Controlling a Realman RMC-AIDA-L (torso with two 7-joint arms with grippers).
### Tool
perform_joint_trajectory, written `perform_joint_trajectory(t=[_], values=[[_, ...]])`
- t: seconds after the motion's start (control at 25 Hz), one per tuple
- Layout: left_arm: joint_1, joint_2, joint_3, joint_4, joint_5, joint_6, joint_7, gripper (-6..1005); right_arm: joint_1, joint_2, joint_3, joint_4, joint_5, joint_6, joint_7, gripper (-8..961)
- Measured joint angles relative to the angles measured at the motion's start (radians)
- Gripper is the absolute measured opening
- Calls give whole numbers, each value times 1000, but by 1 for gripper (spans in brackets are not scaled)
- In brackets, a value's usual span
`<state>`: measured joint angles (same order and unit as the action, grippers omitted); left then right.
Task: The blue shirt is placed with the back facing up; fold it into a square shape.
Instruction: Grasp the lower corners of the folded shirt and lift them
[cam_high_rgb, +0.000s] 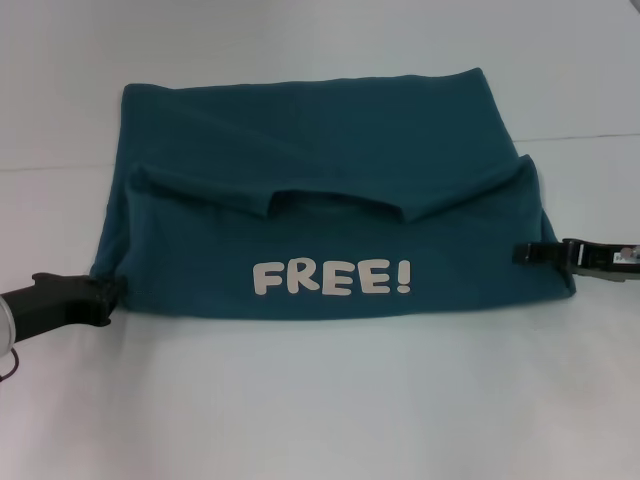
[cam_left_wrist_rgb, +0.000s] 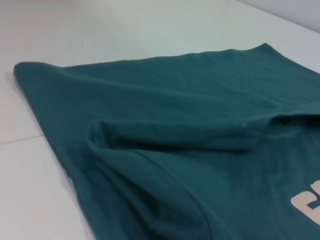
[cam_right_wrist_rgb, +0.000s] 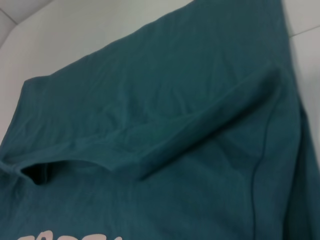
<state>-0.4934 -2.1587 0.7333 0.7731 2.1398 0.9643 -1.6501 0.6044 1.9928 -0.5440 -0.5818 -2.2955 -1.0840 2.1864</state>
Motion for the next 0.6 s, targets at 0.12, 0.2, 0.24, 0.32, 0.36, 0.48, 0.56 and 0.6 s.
perform_joint_trajectory(t=[0.12,0.2,0.24,0.32,0.36,0.48,0.56,0.6], values=[[-5,3,0,0,1,0,-8,27,-2,2,4,-2,3,2,0,764],[-8,5,0,0,1,-2,-9,27,-7,-1,7,0,4,-2,1,764],[-9,5,0,0,1,-3,-9,27,-9,-2,8,2,5,-4,1,760],[-12,5,0,0,2,-4,-9,27,-13,-2,8,2,5,-9,2,751],[-13,5,0,0,2,-5,-9,27,-14,0,8,2,5,-14,2,747],[-16,5,0,0,2,-4,-10,27,-16,1,10,3,6,-32,2,706],[-19,5,0,0,3,-3,-10,27,-17,1,12,3,8,-40,2,668],[-19,5,0,0,3,-3,-11,26,-18,2,13,3,9,-43,0,650]])
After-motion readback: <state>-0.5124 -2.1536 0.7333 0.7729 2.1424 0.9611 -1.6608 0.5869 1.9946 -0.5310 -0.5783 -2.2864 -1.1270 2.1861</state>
